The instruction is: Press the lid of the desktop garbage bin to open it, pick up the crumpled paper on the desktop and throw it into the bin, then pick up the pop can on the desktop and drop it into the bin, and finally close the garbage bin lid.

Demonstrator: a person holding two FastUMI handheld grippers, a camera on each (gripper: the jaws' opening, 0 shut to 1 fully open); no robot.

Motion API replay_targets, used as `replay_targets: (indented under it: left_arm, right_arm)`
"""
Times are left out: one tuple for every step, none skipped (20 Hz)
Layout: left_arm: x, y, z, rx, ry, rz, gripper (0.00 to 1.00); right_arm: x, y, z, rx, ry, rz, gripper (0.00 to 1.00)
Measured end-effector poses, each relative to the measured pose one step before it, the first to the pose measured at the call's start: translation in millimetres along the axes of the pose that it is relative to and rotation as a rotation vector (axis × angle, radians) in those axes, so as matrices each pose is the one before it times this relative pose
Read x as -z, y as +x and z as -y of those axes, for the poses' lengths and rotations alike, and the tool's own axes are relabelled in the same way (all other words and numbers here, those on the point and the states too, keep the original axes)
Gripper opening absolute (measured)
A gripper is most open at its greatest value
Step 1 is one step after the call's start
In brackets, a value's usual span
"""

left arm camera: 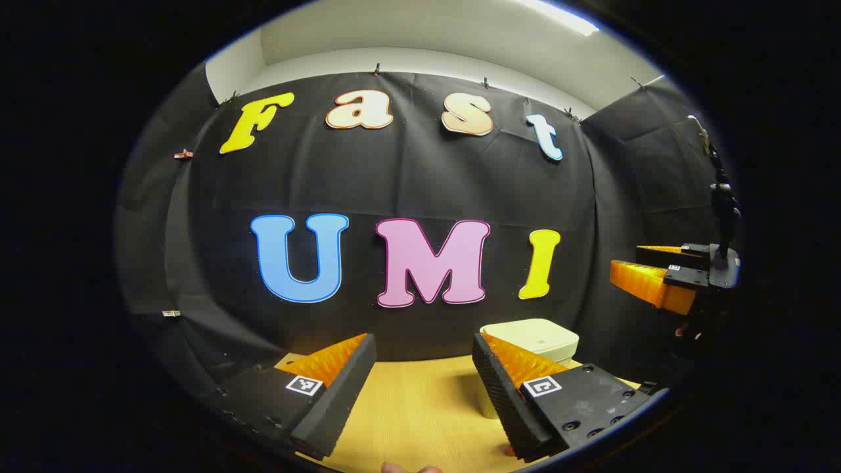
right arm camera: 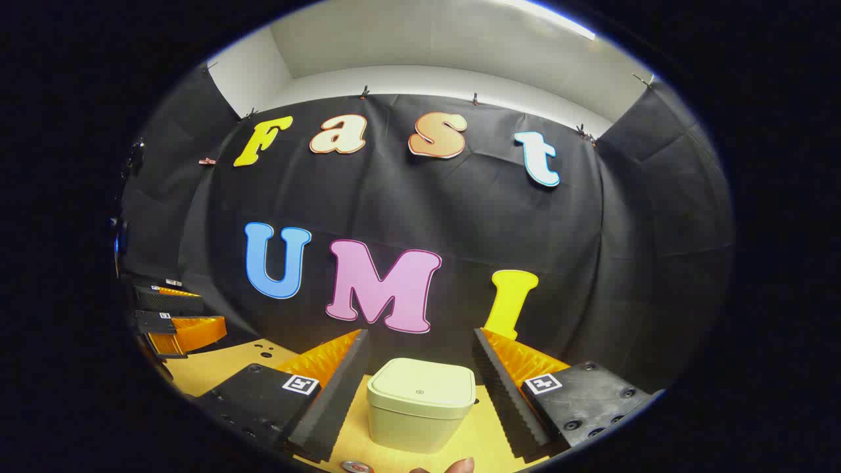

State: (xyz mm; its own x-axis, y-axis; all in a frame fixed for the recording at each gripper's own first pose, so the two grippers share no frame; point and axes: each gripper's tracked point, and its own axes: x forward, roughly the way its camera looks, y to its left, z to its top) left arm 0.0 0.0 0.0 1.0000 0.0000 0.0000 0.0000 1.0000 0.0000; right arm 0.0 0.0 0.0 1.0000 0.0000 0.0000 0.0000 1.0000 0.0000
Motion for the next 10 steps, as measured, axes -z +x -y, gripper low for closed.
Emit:
replay_targets:
  left_arm:
    - [-1.40, 0.05, -0.10, -0.00096, -0.00300, -0.00053, 0.95]
    - [0.81, 0.80, -1.73, -0.00474, -0.00033, -0.00286, 0.95]
    - [0.33, 0.33, -0.70, -0.00364, 0.00061, -0.00150, 0.95]
    - [1.23, -0.50, 0.22, -0.00321, -0.00008, -0.00153, 0.95]
    - [-0.66, 0.17, -1.35, -0.00442, -0.00114, 0.00001, 0.95]
    - [0.50, -0.23, -0.94, -0.00334, -0.00292, 0.00100, 0.95]
    - [-1.41, -0.45, -0.90, -0.00413, -0.00216, 0.00158, 0.95]
    - [1.78, -0.90, -1.33, -0.00328, -0.00135, -0.00040, 0.95]
    - [-0.16, -0.11, -1.40, -0.00468, 0.00028, 0.00073, 0.95]
    - [1.14, -0.57, -3.18, -0.00554, -0.00078, 0.00063, 0.95]
  right_arm:
    - [-0.54, -0.17, -1.39, -0.00105, -0.00396, 0.00199, 0.96]
    - [0.70, -0.56, -0.07, 0.00004, -0.00811, 0.00034, 0.97]
    - [0.65, 0.07, -0.42, -0.00117, -0.00681, 0.00004, 0.97]
    - [0.82, 1.03, -1.09, -0.00251, -0.00515, -0.00361, 0.97]
    - [-0.36, -0.79, -0.77, -0.00084, -0.00251, -0.00009, 0.97]
    - [-1.01, -0.36, -0.54, 0.00107, -0.00250, 0.00216, 0.97]
    - [-1.13, -0.71, -0.04, 0.00310, -0.00364, 0.00193, 0.97]
    - [0.26, 1.00, 0.49, 0.00258, -0.00341, 0.00108, 0.96]
    - [0.19, 0.32, -0.96, -0.00350, -0.00187, -0.00184, 0.96]
    - [1.61, -0.15, -1.16, -0.00255, 0.00056, -0.00417, 0.97]
